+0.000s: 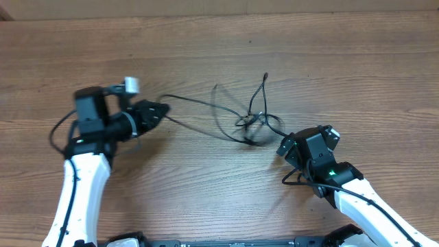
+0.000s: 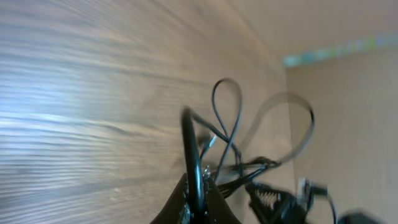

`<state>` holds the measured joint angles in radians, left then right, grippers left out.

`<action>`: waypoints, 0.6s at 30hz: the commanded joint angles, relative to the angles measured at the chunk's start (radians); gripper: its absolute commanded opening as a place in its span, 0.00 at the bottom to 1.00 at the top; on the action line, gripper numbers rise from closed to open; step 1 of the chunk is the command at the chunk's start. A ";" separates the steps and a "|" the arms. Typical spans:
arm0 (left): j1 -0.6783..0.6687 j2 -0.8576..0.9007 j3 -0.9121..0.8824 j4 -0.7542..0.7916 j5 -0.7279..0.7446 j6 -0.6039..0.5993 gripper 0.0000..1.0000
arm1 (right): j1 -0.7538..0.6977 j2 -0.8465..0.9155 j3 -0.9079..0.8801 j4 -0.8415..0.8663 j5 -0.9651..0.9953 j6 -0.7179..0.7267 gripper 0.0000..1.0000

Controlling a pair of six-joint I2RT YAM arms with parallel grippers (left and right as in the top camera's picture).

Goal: Untangle cables

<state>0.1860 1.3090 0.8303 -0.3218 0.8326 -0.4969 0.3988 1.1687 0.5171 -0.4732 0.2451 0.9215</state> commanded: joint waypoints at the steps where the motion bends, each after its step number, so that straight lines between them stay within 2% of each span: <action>1: 0.099 -0.022 0.018 -0.003 0.007 -0.048 0.04 | -0.014 0.005 0.002 0.014 0.069 0.025 1.00; 5: 0.127 -0.022 0.018 -0.042 0.007 -0.079 0.04 | -0.014 0.005 0.002 0.037 0.021 0.025 1.00; 10: 0.098 -0.022 0.018 -0.115 0.015 -0.044 0.04 | -0.014 0.005 0.002 0.069 -0.058 0.024 1.00; 13: 0.058 -0.022 0.018 -0.130 0.042 0.003 0.04 | -0.014 0.005 0.002 0.109 -0.211 -0.021 1.00; 18: -0.024 -0.022 0.018 -0.090 0.171 0.126 0.08 | 0.003 0.006 0.001 0.200 -0.496 -0.155 1.00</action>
<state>0.2066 1.3090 0.8303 -0.4339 0.8886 -0.4858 0.3885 1.1702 0.5159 -0.2985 -0.0360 0.8597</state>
